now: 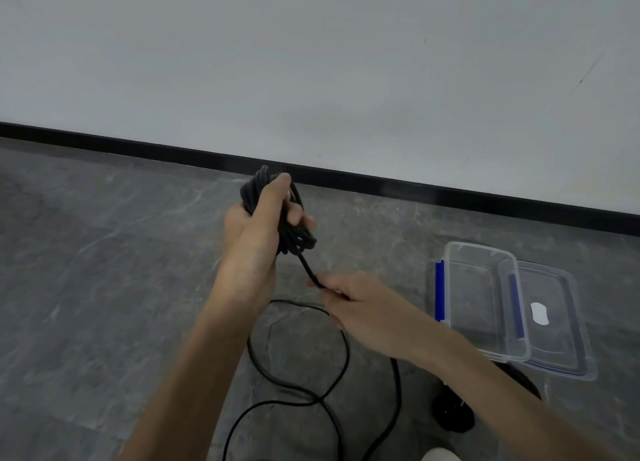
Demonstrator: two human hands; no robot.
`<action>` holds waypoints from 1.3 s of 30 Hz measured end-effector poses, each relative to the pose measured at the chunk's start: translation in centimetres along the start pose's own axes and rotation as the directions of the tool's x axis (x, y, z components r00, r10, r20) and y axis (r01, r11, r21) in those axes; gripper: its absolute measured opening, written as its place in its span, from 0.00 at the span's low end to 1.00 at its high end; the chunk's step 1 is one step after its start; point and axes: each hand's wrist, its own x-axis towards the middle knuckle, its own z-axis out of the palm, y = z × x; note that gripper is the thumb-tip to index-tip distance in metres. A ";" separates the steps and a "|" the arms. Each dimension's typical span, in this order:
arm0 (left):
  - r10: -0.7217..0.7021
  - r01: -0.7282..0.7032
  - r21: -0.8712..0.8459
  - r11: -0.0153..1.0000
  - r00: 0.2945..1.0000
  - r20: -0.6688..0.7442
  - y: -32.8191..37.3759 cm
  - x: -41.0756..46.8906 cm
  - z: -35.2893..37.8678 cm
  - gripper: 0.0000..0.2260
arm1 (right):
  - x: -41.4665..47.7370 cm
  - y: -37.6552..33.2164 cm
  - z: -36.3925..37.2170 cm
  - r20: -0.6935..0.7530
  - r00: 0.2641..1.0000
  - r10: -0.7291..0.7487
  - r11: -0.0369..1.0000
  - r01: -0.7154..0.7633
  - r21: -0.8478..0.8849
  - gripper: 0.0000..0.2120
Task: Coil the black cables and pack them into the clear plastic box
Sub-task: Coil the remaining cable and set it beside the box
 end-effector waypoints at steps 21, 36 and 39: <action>0.171 -0.158 0.352 0.923 0.985 -0.005 -0.4 -0.4 -0.2 0.19 | -0.8 -0.7 -0.6 0.011 0.999 0.041 0.998 -0.042 0.048 0.14; 0.285 -0.339 0.714 0.613 0.937 0.201 -1.2 0.5 -1.2 0.23 | -2.0 -1.5 -2.1 0.193 0.981 -0.018 0.686 -0.128 0.716 0.10; 0.224 -0.391 0.738 0.550 0.920 0.320 -1.4 0.6 -1.5 0.28 | -2.0 -1.7 -2.2 0.178 0.984 0.019 0.718 -0.138 0.682 0.12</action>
